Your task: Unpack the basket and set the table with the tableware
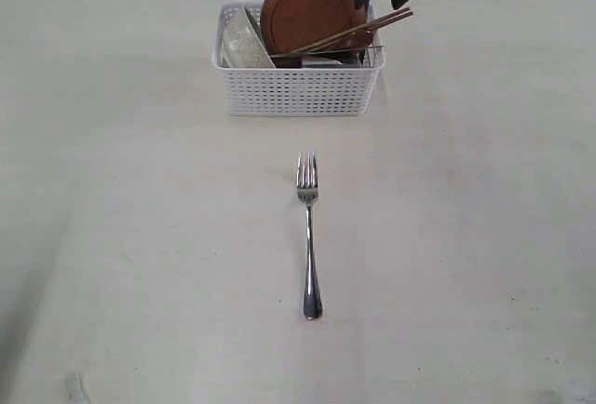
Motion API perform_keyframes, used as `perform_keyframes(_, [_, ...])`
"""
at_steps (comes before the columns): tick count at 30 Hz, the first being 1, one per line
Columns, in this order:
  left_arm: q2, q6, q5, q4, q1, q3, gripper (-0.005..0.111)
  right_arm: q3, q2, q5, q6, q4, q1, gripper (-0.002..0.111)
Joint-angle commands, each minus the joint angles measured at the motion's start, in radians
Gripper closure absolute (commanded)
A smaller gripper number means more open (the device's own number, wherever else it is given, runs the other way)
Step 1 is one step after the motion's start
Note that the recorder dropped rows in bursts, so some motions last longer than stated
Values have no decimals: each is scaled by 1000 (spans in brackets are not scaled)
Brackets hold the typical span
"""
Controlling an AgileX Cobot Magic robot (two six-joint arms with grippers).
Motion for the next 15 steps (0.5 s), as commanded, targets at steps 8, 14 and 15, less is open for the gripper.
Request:
perform_keyframes(8, [-3,0,1,3,-6,2,107,-7,128,-92,-459,-279,67,68])
perform_keyframes(14, [-3,0,1,3,-6,2,107,-7,214,-92,-514,-342,109,68])
perform_keyframes(15, [-3,0,1,3,-6,2,107,-7,228,-92,-514,-353,115,68])
